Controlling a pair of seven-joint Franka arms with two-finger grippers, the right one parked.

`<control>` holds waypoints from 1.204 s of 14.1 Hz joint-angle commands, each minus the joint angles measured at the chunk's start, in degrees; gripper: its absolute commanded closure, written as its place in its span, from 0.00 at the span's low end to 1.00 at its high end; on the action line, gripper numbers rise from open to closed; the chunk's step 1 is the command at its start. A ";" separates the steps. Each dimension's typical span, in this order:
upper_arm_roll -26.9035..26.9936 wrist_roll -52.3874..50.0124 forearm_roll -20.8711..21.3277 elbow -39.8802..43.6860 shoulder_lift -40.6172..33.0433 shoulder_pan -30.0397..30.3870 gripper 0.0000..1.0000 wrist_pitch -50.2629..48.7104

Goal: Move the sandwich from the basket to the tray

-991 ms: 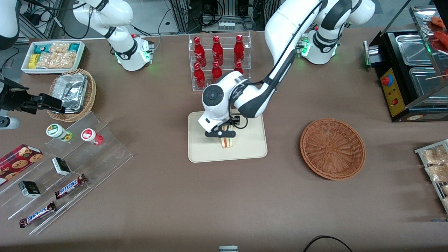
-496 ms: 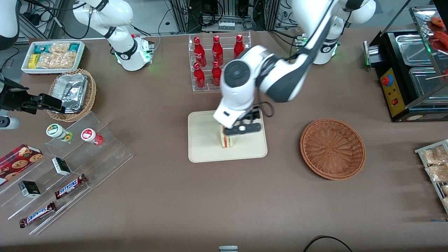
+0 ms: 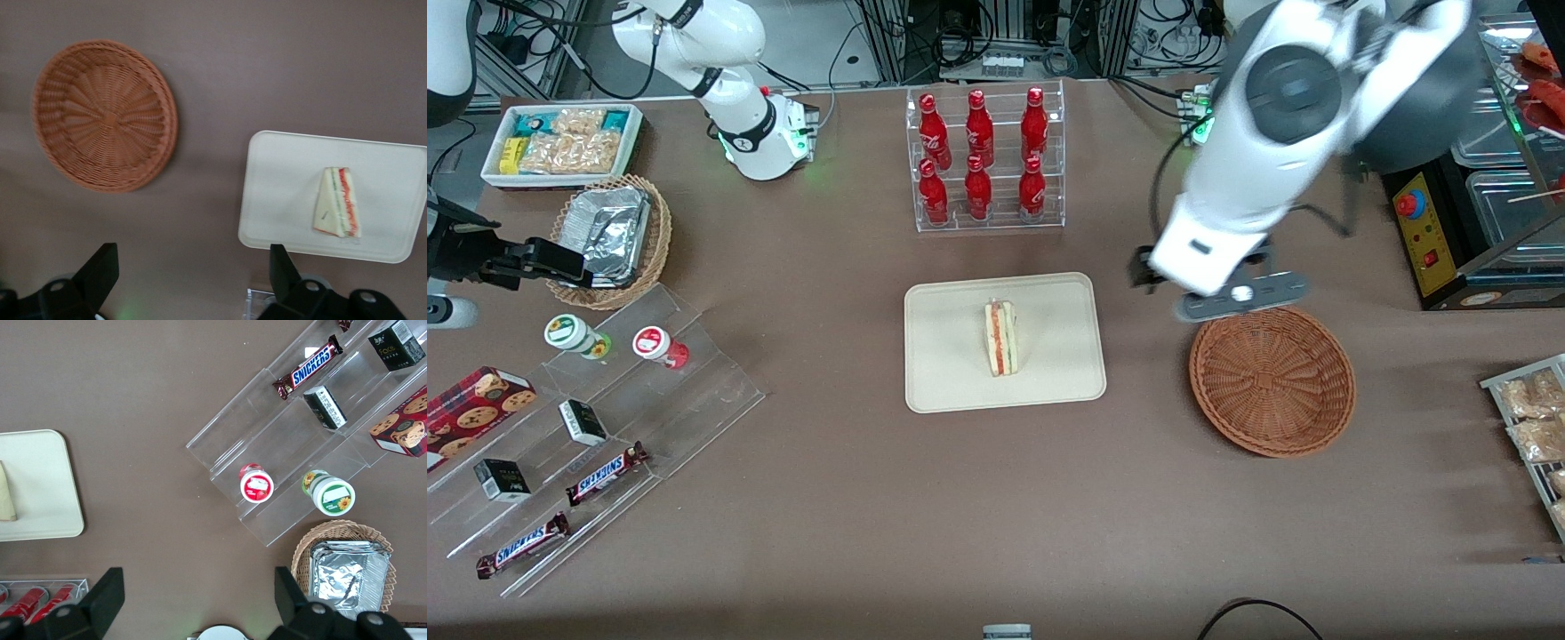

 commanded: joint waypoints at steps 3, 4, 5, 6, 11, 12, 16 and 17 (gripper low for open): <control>-0.64 14.45 0.50 -8.64 -9.97 8.72 0.01 -0.61; -0.64 16.92 0.50 -8.56 -10.50 9.96 0.01 -1.92; -0.64 19.56 0.50 -8.56 -11.03 11.28 0.01 -2.54; -0.64 23.15 0.41 -8.64 -11.47 13.64 0.01 -2.63; -0.64 29.33 0.15 -8.56 -11.21 18.67 0.00 -3.51; -0.73 29.43 -0.11 -8.30 -10.95 19.11 0.01 -3.25; -0.64 32.58 -0.29 -6.62 -9.01 20.78 0.00 -3.69; -0.64 33.38 -0.12 -6.62 -9.27 20.96 0.00 -3.78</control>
